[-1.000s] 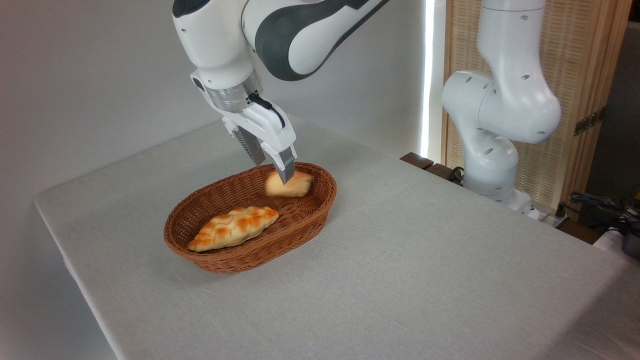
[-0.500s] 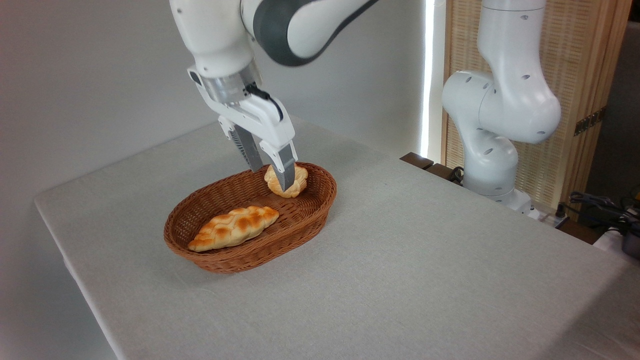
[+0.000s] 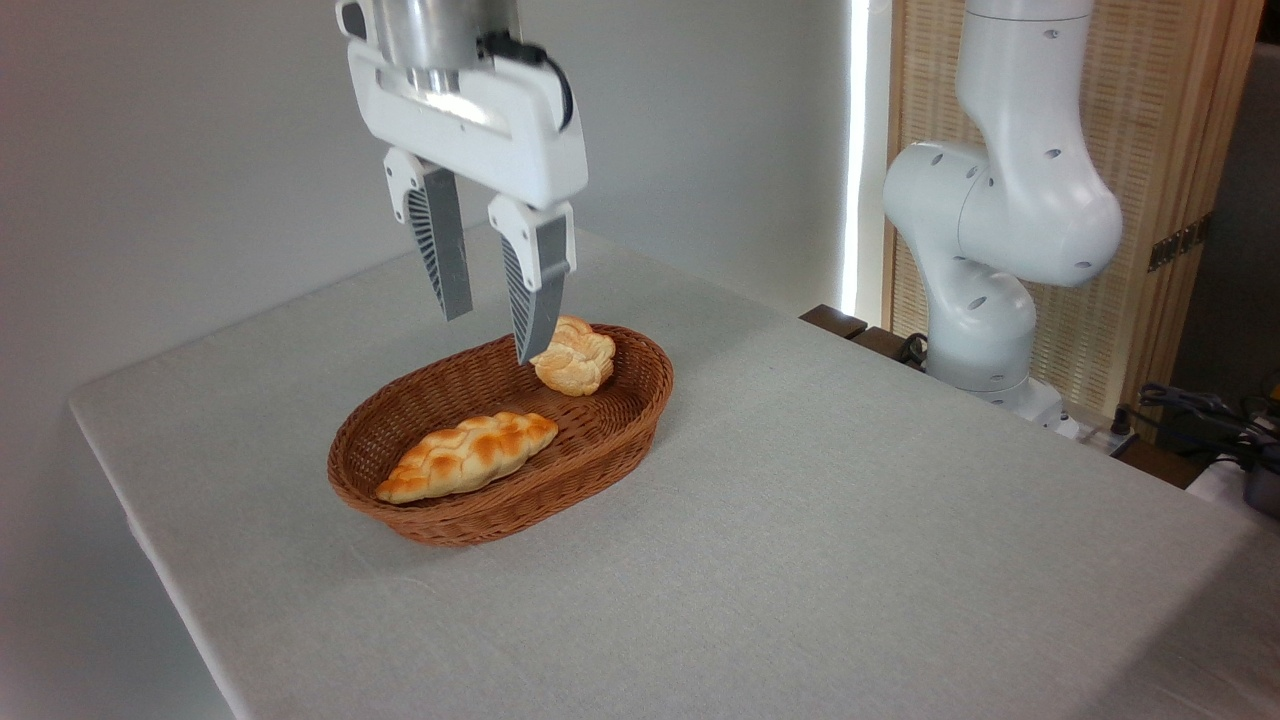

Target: Put bread into the basket

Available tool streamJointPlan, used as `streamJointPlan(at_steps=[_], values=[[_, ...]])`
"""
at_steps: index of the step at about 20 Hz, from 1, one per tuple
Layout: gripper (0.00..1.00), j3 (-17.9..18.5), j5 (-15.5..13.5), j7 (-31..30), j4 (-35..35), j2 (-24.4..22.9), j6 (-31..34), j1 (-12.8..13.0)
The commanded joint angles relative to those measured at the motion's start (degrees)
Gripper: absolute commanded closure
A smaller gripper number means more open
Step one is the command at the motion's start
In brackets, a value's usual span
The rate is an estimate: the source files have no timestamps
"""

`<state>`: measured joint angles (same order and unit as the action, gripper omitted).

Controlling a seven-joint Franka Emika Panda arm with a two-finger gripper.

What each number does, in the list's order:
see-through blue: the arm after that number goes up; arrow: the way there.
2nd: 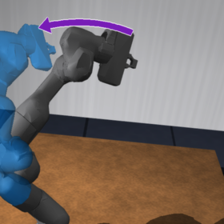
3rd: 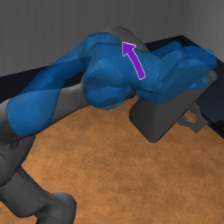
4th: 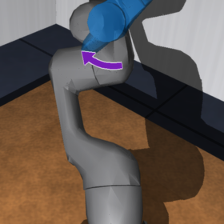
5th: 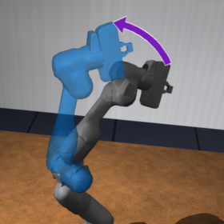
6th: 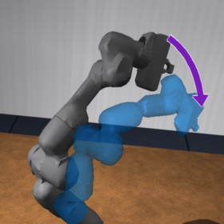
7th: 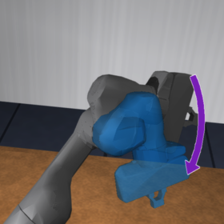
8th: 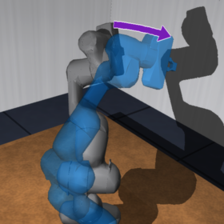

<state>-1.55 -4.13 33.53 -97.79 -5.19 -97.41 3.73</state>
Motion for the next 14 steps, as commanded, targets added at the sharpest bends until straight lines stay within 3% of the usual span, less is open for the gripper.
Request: streamJointPlan(at_steps=[1,5,8,14], values=[[0.0,-0.1,2.3,0.8,2.7,0.6,1.3,-0.8],[0.0,-1.8,2.3,1.0,2.8,0.9,4.7,-2.0],[0.0,-6.7,2.3,0.9,5.4,2.5,6.1,-5.7],[0.0,-6.6,2.5,1.2,5.5,3.0,6.6,-5.7]])
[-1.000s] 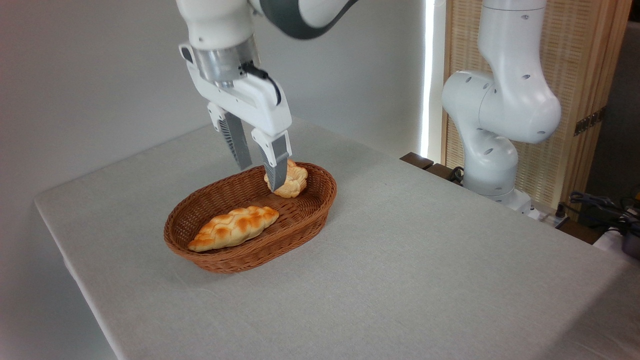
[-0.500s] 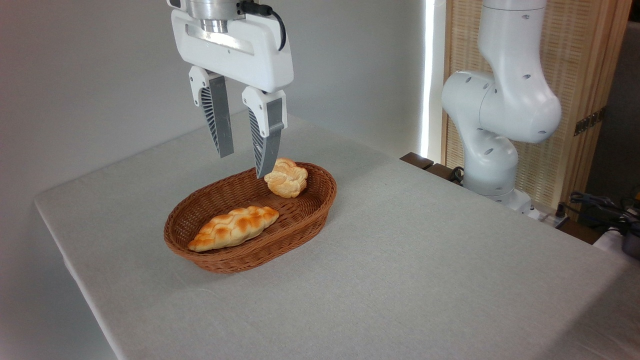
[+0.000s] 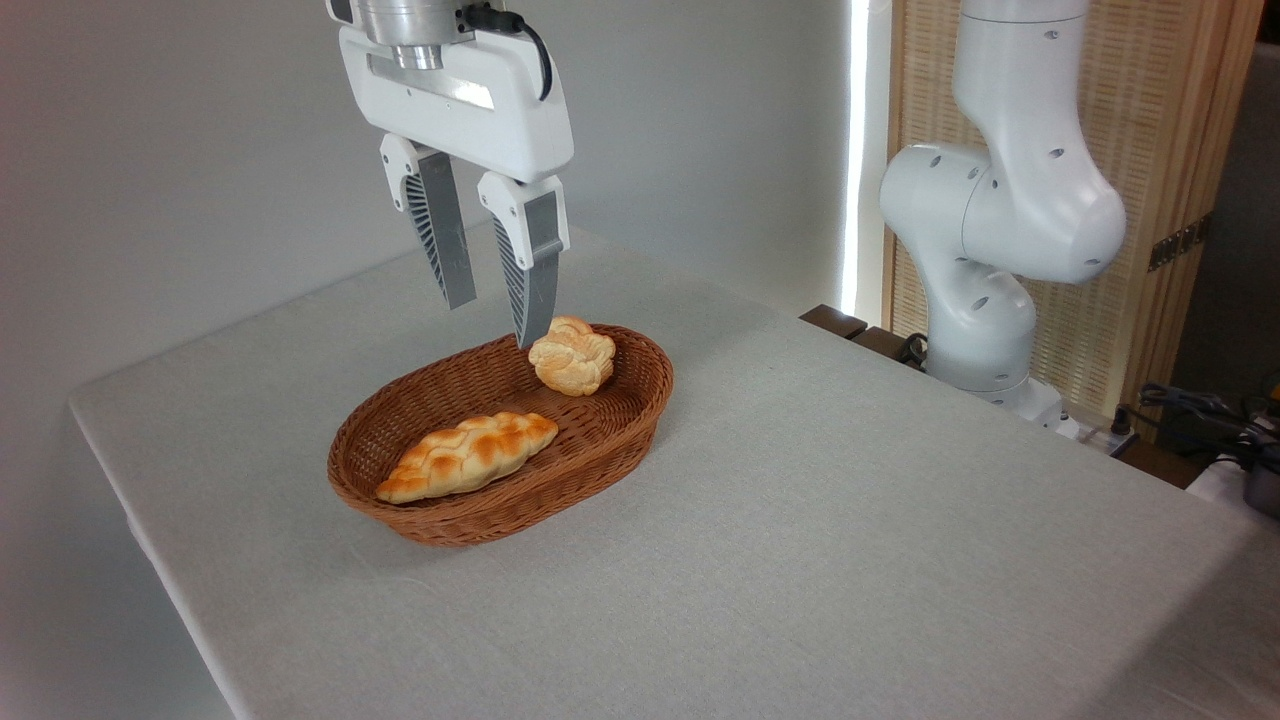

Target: Put bread into the basket

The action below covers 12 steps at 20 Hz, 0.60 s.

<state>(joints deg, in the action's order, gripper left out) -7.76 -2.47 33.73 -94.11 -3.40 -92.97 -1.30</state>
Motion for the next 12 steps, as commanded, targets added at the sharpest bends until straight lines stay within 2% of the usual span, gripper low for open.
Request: streamJointPlan(at_steps=[1,2,4,9,12], values=[[0.0,-0.4,0.8,1.0,1.8,1.4,2.2,-0.7],[0.0,-0.4,1.2,1.0,1.8,1.4,2.2,-0.7],[0.0,-0.7,3.9,0.9,1.8,1.5,2.3,-0.7],[0.0,0.0,4.2,1.2,2.6,2.9,2.6,-0.7],[0.0,1.5,4.1,1.3,7.1,5.2,6.4,-0.7]])
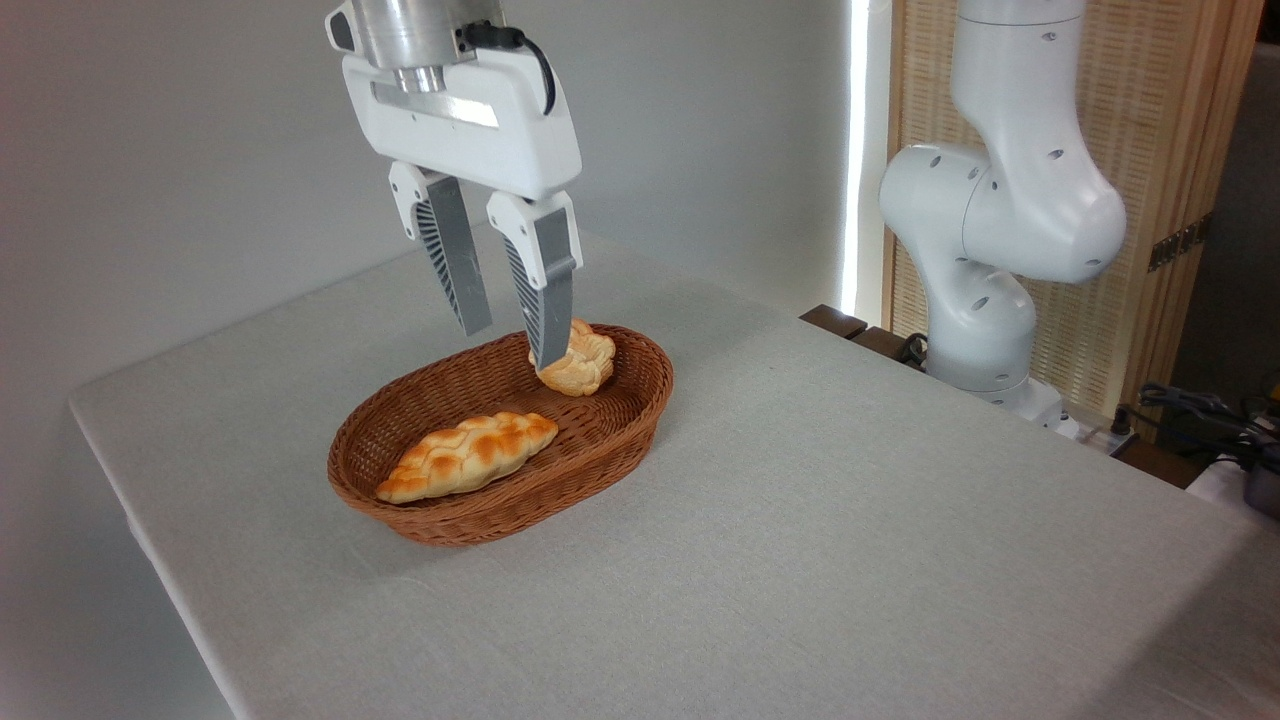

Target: Put bread into the basket

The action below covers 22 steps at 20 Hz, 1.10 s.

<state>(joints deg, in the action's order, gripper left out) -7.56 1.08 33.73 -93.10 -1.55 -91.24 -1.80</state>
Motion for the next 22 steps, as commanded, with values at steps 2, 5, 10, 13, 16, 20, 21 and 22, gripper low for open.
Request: streamJointPlan(at_steps=[2,5,10,13,16,20,21,22], values=[[0.0,1.5,0.6,1.8,6.2,3.3,4.2,-0.2],[0.0,2.0,0.6,1.9,5.2,2.4,1.8,-0.1],[0.0,2.6,-0.2,3.6,0.6,-0.6,-2.8,-0.1],[0.0,2.8,-0.9,4.3,-0.3,-1.2,-2.6,0.0],[0.0,2.8,-3.1,4.2,-0.6,-1.2,-2.2,0.0],[0.0,2.5,-3.7,3.8,-1.0,-1.3,-1.7,0.0],[0.0,2.3,-3.7,3.8,-1.1,-1.3,-1.5,0.0],[0.0,2.2,-3.7,3.8,-1.1,-1.3,-1.5,0.0]])
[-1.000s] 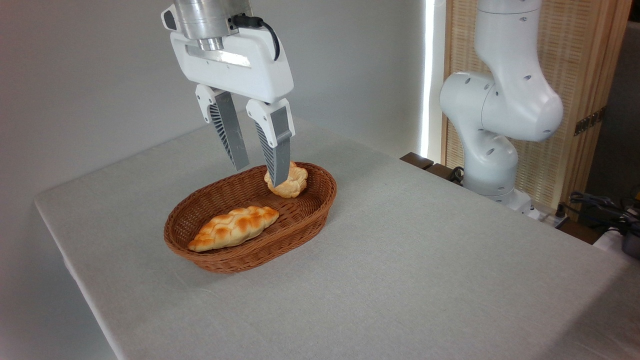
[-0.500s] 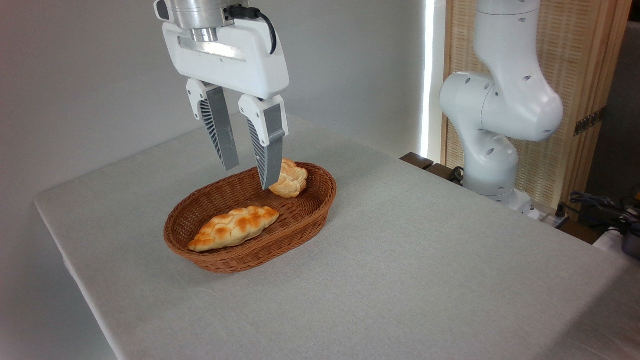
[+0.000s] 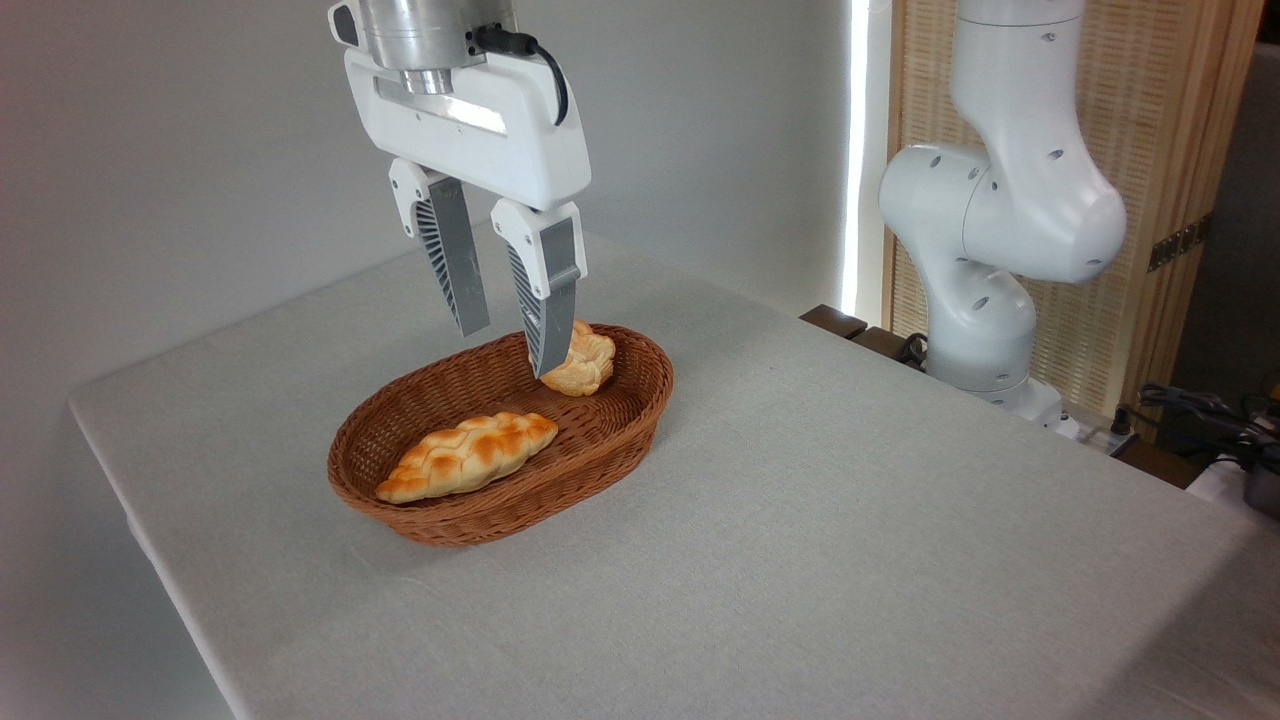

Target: Put bread into the basket

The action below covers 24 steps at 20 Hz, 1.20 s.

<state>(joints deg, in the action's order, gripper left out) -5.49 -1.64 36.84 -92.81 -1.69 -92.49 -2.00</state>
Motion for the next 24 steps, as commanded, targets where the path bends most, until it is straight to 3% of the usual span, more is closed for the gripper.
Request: streamJointPlan(at_steps=[1,14,18,24], values=[[0.0,0.1,-1.0,0.6,-1.4,-1.1,0.0,0.2],[0.0,3.4,-0.4,0.9,-1.3,-1.0,0.6,3.7],[0.0,5.7,-0.2,0.9,-1.2,-1.0,0.6,6.0],[0.0,5.8,-0.2,1.4,-1.3,-0.9,0.6,6.1]])
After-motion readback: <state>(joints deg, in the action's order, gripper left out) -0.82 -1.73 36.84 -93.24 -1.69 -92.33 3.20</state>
